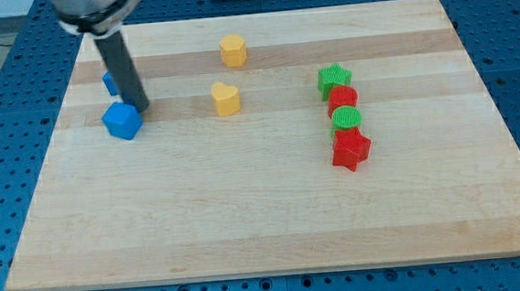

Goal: Move the blue triangle below the yellow hexagon

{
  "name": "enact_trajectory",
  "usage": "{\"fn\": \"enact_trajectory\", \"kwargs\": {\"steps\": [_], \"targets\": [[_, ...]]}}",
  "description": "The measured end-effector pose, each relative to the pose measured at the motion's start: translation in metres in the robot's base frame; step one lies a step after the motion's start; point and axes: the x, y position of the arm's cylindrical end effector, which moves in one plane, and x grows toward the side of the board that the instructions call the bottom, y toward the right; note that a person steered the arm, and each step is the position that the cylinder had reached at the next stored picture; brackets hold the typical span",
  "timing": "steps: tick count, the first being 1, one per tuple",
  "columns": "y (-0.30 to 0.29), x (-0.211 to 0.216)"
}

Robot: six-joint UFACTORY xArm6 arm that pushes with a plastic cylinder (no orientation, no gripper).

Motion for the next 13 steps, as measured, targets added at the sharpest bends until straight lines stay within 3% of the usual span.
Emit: {"fn": "enact_trajectory", "kwargs": {"steps": [2, 4, 5, 7, 9, 12, 13], "targets": [[-0.052, -0.016], [-0.032, -0.062], [0.007, -0.061], [-0.001, -0.031], [0.008, -0.055], [0.031, -0.018], [0.037, -0.024]]}}
